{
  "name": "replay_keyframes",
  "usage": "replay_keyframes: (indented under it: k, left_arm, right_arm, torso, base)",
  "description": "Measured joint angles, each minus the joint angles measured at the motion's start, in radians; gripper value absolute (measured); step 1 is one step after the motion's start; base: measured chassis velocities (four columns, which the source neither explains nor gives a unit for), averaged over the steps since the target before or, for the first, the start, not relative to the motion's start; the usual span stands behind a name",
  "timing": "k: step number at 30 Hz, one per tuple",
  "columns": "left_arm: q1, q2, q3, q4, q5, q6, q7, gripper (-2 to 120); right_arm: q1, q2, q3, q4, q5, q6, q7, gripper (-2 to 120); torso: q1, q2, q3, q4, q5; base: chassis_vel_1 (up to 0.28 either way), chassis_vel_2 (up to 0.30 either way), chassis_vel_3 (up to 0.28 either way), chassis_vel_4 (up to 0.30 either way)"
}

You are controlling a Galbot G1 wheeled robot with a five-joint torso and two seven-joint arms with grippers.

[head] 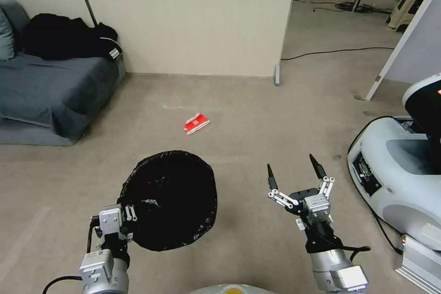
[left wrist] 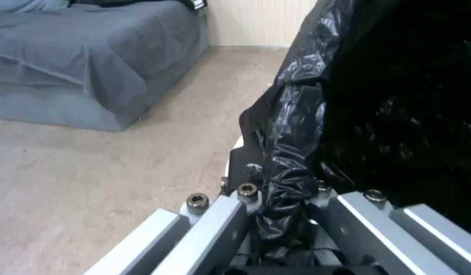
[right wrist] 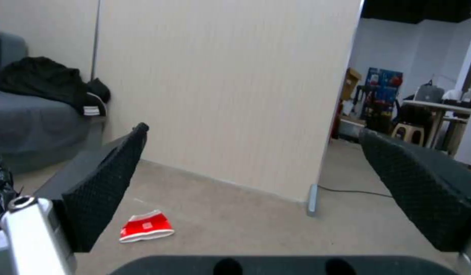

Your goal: Pick up the trash bin, then pick up the garbage from the floor and place it into the trash bin.

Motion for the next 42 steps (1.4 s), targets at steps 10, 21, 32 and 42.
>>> replay_keyframes:
  k: [10,21,32,42]
  left_arm:
    - [0.001,0.005,-0.006,-0.001,-0.001,-0.002,-0.001,1]
    - [0.001,0.007,-0.007,-0.001,-0.001,-0.002,-0.005,1]
    - [0.000,0.007,-0.008,-0.002,-0.002,-0.002,-0.007,1]
    - [-0.001,0.006,-0.006,-0.002,-0.002,-0.002,-0.008,1]
  right_arm:
    - [-0.003,0.000,0.000,-0.001,-0.005,0.000,0.001,100]
    - [-0.003,0.000,-0.001,-0.003,-0.005,-0.002,0.002,100]
    - [-0.001,0.000,-0.002,-0.004,-0.006,0.003,0.004,100]
    - [0.001,0.000,-0.002,-0.006,-0.004,0.019,0.003,100]
  torso:
    - [0.000,0.000,0.000,0.0000,-0.0001]
    - [0.000,0.000,0.000,-0.0002,-0.0002]
    - [0.000,0.000,0.000,0.0000,0.0000]
    - [0.000,0.000,0.000,0.0000,0.0000]
  base:
    - [-0.223,0.227,0.232,-0.234]
    - [-0.247,0.249,0.252,-0.252]
    - [-0.236,0.226,0.233,-0.235]
    - [-0.080,0.054,0.070,-0.066]
